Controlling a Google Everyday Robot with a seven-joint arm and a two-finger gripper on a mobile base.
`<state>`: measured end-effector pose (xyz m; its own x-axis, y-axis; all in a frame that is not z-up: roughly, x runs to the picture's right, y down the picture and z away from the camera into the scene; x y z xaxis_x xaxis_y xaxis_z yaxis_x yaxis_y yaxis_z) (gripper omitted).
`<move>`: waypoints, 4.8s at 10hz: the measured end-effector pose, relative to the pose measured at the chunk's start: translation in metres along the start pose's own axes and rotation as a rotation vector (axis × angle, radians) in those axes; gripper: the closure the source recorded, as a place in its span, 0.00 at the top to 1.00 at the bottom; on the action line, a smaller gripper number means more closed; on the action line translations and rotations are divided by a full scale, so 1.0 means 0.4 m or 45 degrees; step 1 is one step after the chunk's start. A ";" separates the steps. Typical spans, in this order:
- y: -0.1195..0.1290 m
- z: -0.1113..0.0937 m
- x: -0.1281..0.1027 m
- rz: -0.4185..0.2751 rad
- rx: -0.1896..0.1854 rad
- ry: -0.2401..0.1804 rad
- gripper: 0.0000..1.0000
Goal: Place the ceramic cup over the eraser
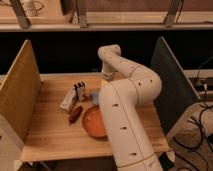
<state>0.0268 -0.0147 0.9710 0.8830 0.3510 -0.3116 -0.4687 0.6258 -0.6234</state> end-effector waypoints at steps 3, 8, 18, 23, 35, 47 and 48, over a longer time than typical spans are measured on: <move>-0.044 -0.048 0.004 0.029 0.096 0.013 0.05; -0.100 -0.223 0.004 0.082 0.325 -0.046 0.00; 0.052 -0.509 -0.120 -0.141 0.502 -0.280 0.00; 0.206 -0.497 -0.197 -0.301 0.420 -0.298 0.00; 0.259 -0.564 -0.284 -0.465 0.461 -0.337 0.00; 0.358 -0.486 -0.257 -0.523 0.212 -0.220 0.00; 0.360 -0.470 -0.260 -0.518 0.193 -0.215 0.00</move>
<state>-0.1282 -0.0921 0.7788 0.9855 0.1565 0.0656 -0.0943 0.8263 -0.5554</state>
